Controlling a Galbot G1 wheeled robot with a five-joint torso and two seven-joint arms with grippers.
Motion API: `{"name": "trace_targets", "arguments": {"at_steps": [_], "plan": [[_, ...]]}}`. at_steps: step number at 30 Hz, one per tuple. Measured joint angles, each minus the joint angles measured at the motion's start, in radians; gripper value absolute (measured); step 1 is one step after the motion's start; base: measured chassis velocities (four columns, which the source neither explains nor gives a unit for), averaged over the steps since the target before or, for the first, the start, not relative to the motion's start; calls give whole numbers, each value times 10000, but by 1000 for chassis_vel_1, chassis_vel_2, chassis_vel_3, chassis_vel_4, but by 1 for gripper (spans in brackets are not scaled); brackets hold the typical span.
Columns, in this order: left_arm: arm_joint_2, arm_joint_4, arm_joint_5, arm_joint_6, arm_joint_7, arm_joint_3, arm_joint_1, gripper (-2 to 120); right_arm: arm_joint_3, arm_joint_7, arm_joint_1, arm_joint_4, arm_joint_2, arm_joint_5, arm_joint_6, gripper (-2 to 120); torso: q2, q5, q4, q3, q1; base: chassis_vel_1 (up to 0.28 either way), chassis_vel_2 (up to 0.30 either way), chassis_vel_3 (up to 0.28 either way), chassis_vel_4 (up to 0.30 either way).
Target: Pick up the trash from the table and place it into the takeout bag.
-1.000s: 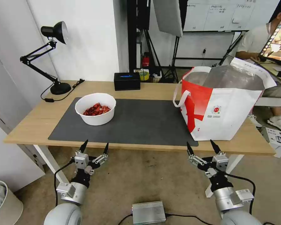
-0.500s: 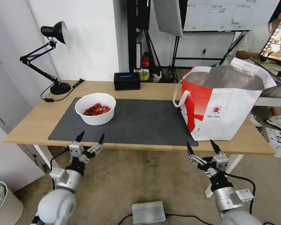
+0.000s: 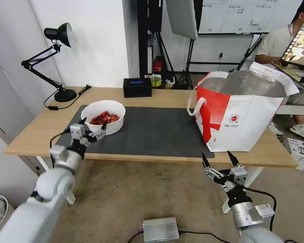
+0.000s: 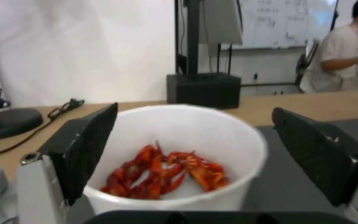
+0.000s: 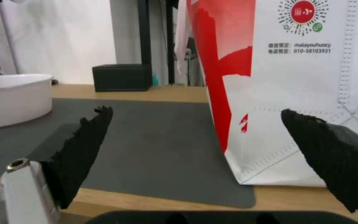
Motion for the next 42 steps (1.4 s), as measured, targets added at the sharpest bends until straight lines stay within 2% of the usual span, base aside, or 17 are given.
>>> {"name": "trace_targets", "arguments": {"at_steps": [1,3,5,7,14,20,23,24,26,30,34,35,38,42], "plan": [[0,0,0,0,0,0,0,100,0,0,0,0,0,0,0,100,0,0,0,0,0,0,0,0,0],[234,675,-139,52,1,451,-711,100,-1,0,0,0,0,1,0,100,-1,1,-1,0,-1,0,0,0,0],[285,850,-170,98,4,570,-900,100,-1,-1,0,0,0,1,0,100,0,-1,0,0,0,0,0,0,0],[445,1477,-275,243,11,970,-1636,100,-2,-1,0,0,0,2,0,100,-1,0,0,0,0,0,0,0,0],[781,2342,-508,863,28,1306,-2856,100,-1,-1,1,0,0,2,0,100,-1,1,-1,0,0,0,0,0,0],[1050,2583,-641,1582,143,1362,-3248,100,-1,-1,0,0,0,2,0,100,0,1,1,0,0,0,0,0,0],[1232,2714,-703,2326,447,1401,-3489,100,-1,-1,0,0,0,2,0,100,-1,1,1,-1,0,0,0,0,0],[1232,2714,-703,2326,447,1401,-3489,100,-1,-1,0,0,0,2,0,100,-1,1,1,-1,0,0,0,0,0],[1330,2768,-710,2920,698,1483,-3733,100,-2,-1,0,0,0,2,1,100,0,2,1,-1,-1,0,0,0,0],[1402,2847,-788,3332,782,1632,-4015,100,-1,-1,0,0,0,3,0,100,0,1,0,-1,0,0,0,0,0],[1575,2957,-1231,4342,829,1960,-4581,100,-1,-1,1,0,0,2,1,100,0,2,-1,-1,0,0,0,0,0],[1575,2957,-1231,4342,829,1960,-4581,100,-1,-1,1,0,0,2,1,100,0,2,-1,-1,0,0,0,0,0],[1677,3028,-1549,5004,830,2157,-4884,100,-2,-1,1,0,0,2,0,100,1,2,0,-1,0,0,0,0,0],[1691,3070,-1796,5523,831,2335,-5095,100,-1,-1,1,0,0,2,1,100,1,2,0,-1,-1,0,0,0,0]]}}
